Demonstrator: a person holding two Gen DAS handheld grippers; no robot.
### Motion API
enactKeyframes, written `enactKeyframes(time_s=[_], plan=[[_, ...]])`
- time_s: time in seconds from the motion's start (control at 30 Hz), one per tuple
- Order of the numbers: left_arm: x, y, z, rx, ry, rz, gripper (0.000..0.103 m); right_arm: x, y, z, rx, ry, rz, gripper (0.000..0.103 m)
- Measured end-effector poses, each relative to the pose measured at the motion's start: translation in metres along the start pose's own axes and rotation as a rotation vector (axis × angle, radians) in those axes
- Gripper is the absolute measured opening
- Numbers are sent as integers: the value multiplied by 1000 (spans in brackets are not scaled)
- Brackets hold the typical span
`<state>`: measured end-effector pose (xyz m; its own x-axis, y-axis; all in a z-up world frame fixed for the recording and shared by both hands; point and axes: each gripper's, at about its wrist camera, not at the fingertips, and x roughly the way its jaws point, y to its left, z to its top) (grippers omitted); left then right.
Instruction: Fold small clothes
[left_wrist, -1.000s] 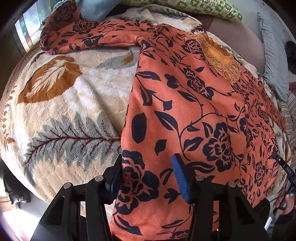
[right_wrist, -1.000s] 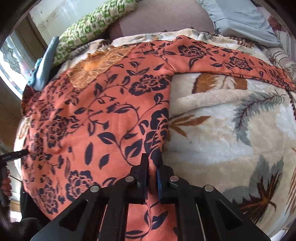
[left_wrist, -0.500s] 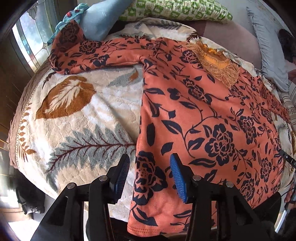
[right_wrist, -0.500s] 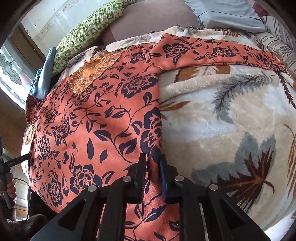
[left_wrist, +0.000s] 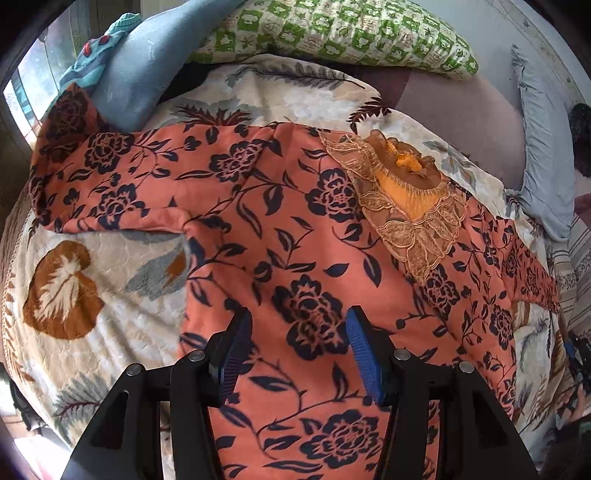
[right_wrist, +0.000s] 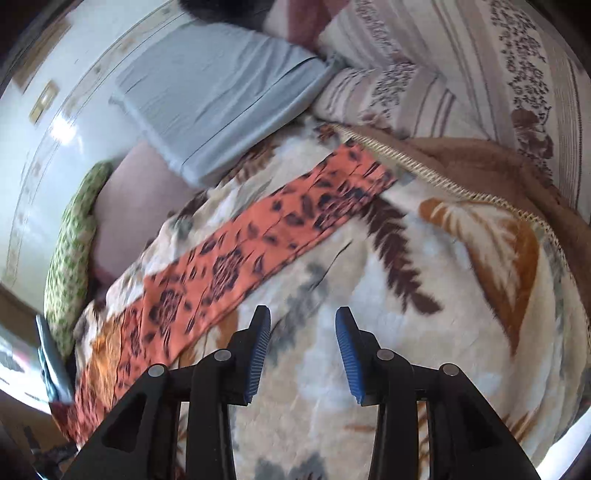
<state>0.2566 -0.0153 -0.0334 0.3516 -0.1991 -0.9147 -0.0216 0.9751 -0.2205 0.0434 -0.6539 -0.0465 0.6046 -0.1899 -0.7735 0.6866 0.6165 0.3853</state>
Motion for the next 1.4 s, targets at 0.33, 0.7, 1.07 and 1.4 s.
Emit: enactKeyframes(time_s=[0.33, 0.7, 1.07, 1.4], plan=[[109, -208, 84, 175, 87, -82, 53, 102, -42, 67, 250, 27, 68, 44], [206, -415, 112, 430, 180, -79, 53, 127, -57, 70, 303, 4, 190, 50], [255, -441, 110, 395, 191, -27, 53, 127, -51, 77, 248, -29, 144, 3], [198, -343, 133, 241, 138, -29, 53, 61, 65, 59, -92, -120, 211, 4]])
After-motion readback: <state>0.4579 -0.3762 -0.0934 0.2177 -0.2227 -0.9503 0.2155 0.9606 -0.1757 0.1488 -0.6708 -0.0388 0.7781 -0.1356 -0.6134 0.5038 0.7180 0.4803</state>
